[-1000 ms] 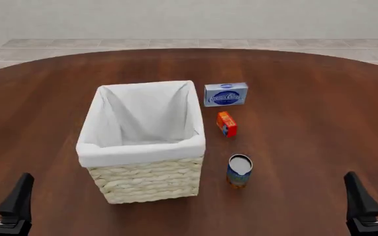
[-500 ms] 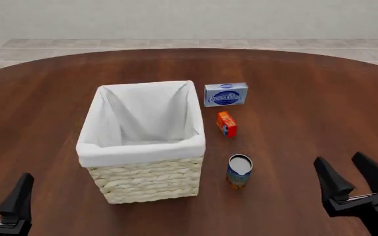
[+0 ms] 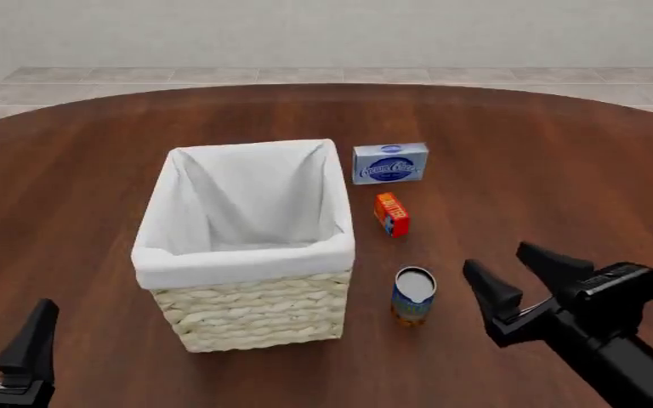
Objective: Pick up the alphabet soup and put it in the basket.
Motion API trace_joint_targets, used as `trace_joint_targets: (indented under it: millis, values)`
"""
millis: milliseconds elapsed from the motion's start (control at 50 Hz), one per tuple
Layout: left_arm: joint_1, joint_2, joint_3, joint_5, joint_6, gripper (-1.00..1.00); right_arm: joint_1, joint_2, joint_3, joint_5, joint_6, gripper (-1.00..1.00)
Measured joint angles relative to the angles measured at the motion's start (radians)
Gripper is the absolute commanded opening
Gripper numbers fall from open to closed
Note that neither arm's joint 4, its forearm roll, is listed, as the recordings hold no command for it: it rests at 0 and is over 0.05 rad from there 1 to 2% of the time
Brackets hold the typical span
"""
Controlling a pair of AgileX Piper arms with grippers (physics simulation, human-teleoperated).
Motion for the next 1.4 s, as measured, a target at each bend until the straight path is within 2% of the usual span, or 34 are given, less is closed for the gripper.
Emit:
trace_joint_targets:
  millis: [280,500,900,1400]
  values:
    - [0.000,0.000,0.000,0.000,0.000,1.00,0.023,0.179,-0.069,-0.020,-0.087,1.00]
    - [0.000,0.000,0.000,0.000,0.000,1.00,0.042,0.267,-0.096,-0.018,-0.128,1.00]
    - [0.000,0.000,0.000,0.000,0.000,1.00,0.081,0.361,-0.099,-0.030,-0.152,1.00]
    - [0.000,0.000,0.000,0.000,0.000,1.00,0.077,0.503,-0.128,-0.070,-0.185,1.00]
